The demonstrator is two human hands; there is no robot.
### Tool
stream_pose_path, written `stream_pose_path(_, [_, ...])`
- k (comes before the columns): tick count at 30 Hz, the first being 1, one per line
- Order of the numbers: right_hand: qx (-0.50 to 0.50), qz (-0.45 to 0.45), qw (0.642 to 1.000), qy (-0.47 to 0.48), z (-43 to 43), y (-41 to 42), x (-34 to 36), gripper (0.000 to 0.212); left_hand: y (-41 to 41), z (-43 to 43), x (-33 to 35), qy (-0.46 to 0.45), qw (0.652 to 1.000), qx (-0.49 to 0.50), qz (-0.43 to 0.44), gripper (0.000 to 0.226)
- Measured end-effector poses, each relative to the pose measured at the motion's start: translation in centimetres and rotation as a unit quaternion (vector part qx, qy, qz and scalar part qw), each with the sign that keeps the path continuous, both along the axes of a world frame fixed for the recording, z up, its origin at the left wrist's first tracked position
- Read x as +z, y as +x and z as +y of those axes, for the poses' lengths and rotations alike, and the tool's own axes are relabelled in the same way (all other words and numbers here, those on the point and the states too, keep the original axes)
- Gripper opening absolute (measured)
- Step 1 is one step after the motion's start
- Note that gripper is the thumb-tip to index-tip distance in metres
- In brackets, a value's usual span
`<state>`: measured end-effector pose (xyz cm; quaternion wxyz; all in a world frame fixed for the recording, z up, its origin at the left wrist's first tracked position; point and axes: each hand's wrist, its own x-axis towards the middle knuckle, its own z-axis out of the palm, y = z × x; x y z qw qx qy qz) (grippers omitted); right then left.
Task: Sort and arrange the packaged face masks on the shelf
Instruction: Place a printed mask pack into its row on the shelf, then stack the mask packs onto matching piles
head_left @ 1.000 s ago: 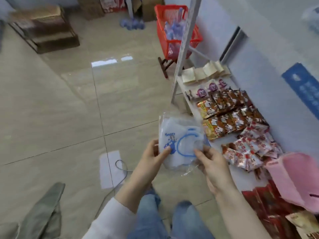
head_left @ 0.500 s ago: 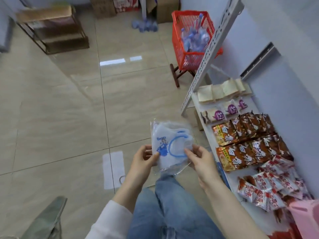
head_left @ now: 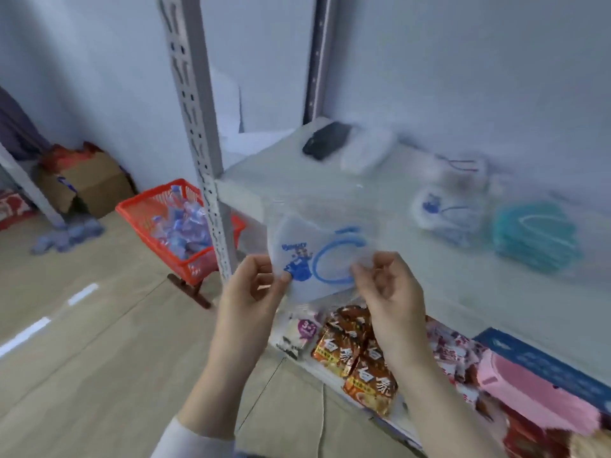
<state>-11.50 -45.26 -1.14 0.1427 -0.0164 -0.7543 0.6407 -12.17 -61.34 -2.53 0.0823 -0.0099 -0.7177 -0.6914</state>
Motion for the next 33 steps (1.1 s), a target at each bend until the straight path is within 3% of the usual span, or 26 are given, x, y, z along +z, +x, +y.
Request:
stream_pose_path(6, [-0.211,0.035,0.977,0.015,2.8,-2.9,1.3,0.012,-8.3,4.4,2.6,-0.051,0.986,-0.151,0.057,0.017])
stream_pose_path(10, [-0.294,-0.008,0.955,0.040,5.0,-4.0,-0.8,0.010,-10.7,7.8,0.9,-0.099,0.973,-0.206,0.036,0.016])
stream_pose_path(14, [-0.345,-0.067,0.936,0.040,7.0,-5.4,-2.3,0.008,-12.2,10.4,0.3,-0.135,0.965,-0.223,0.011,0.016])
stream_pose_path(19, [-0.396,-0.020,0.914,0.089,11.5,-9.2,1.3,0.025,-16.5,14.9,3.2,-0.135,0.964,-0.225,0.032,0.010])
stream_pose_path(23, [-0.433,-0.078,0.859,0.261,14.8,-12.5,2.2,0.036,-20.5,19.3,2.9,-0.128,0.956,-0.245,-0.096,0.014])
stream_pose_path(26, [-0.413,-0.186,0.768,0.452,15.7,-13.0,1.6,0.039,-21.7,21.0,1.5,-0.211,0.941,-0.243,-0.100,0.013])
stream_pose_path(28, [-0.411,-0.224,0.724,0.507,15.8,-12.9,1.5,0.038,-21.8,21.5,1.0,-0.299,0.922,-0.234,-0.072,0.022])
stream_pose_path(30, [-0.423,-0.199,0.705,0.534,15.9,-12.8,1.4,0.035,-21.8,21.9,0.9,-0.346,0.908,-0.228,-0.061,0.029])
stream_pose_path(33, [-0.481,-0.060,0.699,0.526,16.5,-12.2,0.7,0.026,-21.6,21.9,0.8,-0.372,0.901,-0.221,-0.041,0.040])
